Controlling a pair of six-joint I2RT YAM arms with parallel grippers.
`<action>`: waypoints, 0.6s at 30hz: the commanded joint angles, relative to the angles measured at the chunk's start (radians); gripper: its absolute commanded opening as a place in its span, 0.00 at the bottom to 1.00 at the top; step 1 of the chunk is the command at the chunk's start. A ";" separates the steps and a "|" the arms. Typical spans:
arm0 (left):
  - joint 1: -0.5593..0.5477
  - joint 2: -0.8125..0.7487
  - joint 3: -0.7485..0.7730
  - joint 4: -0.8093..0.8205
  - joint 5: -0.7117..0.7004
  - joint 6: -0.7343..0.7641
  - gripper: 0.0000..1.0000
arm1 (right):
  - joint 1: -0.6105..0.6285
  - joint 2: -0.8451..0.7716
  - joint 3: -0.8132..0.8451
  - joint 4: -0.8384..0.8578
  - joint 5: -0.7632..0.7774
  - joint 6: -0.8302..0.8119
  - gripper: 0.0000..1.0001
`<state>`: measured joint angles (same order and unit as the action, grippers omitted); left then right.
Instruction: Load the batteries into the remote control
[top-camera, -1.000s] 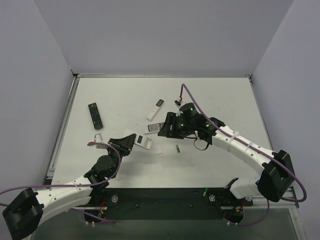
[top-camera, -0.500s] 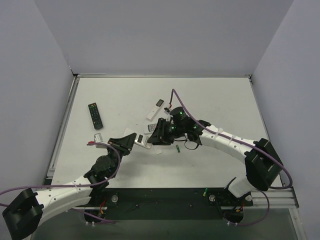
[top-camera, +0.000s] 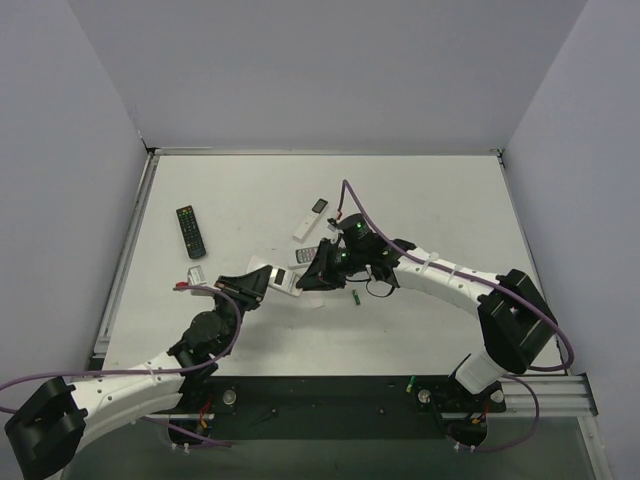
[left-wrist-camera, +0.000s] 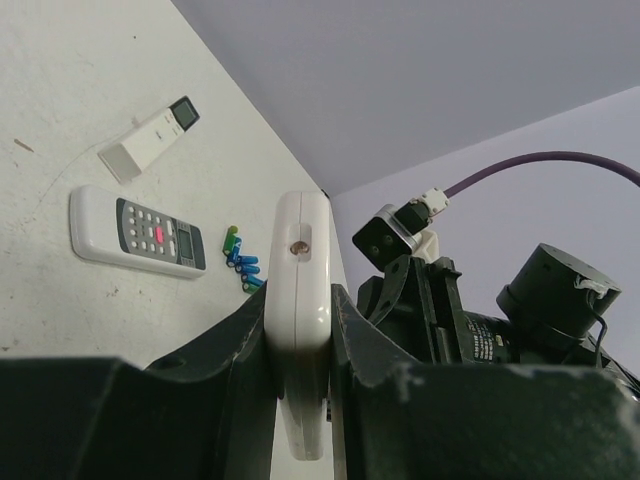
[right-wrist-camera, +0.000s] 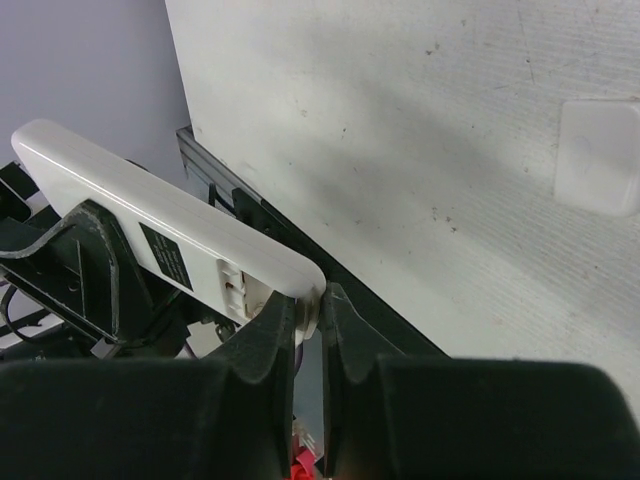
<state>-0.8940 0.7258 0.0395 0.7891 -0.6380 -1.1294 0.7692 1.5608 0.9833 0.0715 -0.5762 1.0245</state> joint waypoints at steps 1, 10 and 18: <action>-0.003 -0.045 -0.096 -0.011 0.032 0.042 0.12 | -0.008 -0.014 0.002 0.021 -0.016 -0.010 0.00; -0.003 -0.339 0.106 -0.763 -0.043 0.224 0.79 | -0.073 -0.044 0.046 -0.260 0.071 -0.280 0.00; -0.002 -0.473 0.330 -1.113 -0.112 0.427 0.80 | -0.015 0.087 0.182 -0.472 0.125 -0.487 0.00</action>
<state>-0.8951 0.2867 0.2413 -0.1131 -0.6971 -0.8497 0.7116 1.5894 1.0679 -0.2741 -0.4915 0.6758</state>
